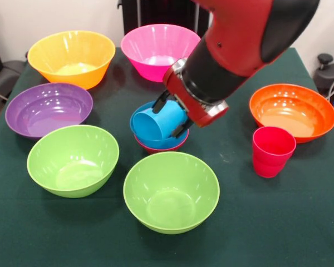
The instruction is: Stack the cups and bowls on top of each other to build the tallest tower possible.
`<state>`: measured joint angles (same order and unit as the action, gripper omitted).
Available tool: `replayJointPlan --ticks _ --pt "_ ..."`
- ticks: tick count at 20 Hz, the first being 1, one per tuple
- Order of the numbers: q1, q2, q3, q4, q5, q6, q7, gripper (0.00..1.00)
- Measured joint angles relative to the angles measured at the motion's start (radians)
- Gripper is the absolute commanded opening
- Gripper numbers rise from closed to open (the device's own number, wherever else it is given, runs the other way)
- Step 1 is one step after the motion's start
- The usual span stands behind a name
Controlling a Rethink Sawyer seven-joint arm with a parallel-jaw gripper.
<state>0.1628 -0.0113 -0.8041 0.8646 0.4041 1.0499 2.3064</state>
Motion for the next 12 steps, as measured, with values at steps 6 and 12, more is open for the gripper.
replayJointPlan --ticks 6,12 --pt "0.017 -0.027 0.000 0.003 0.000 0.000 0.000 1.00" --pt "0.011 -0.012 -0.026 0.001 0.000 0.000 0.000 1.00"
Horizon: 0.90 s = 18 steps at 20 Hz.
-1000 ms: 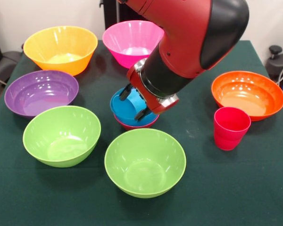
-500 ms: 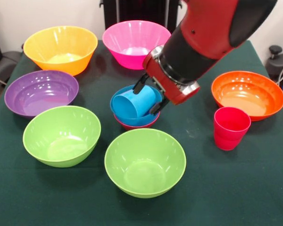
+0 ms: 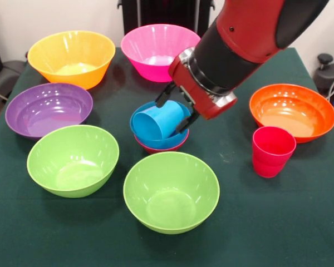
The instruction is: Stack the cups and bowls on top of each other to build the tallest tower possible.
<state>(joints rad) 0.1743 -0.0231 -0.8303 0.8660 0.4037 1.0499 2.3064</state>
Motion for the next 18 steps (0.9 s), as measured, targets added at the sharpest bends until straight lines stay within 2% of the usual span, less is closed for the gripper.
replayJointPlan --ticks 11,18 --pt "-0.037 0.081 -0.075 -0.004 0.000 0.000 0.003 1.00" --pt "-0.041 0.113 -0.085 -0.001 0.001 -0.001 0.003 1.00"
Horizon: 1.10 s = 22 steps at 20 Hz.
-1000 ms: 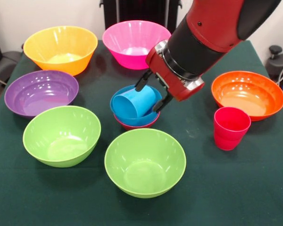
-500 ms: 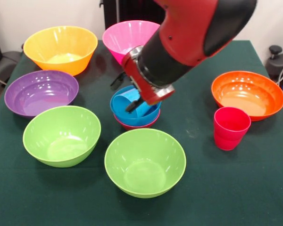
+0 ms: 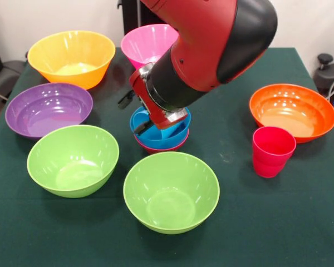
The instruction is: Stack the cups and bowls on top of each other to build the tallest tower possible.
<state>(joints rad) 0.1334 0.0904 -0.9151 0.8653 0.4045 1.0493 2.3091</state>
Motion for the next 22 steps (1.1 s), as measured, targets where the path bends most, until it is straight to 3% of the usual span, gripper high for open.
replayJointPlan --ticks 22 --pt "0.012 0.048 0.017 0.022 0.007 -0.007 0.000 1.00"
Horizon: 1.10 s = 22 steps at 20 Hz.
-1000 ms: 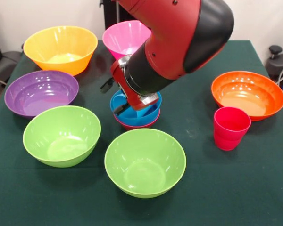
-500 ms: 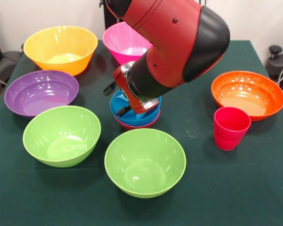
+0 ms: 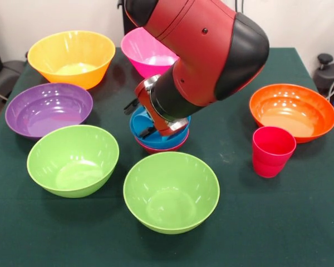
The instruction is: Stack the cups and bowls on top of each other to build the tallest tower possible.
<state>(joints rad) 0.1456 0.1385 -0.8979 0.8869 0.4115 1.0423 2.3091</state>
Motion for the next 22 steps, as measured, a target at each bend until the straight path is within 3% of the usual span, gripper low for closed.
replayJointPlan --ticks 8,22 --pt "0.002 0.001 0.003 -0.003 0.037 0.048 0.000 1.00" --pt "0.018 0.008 0.003 -0.043 0.112 0.213 0.070 1.00"
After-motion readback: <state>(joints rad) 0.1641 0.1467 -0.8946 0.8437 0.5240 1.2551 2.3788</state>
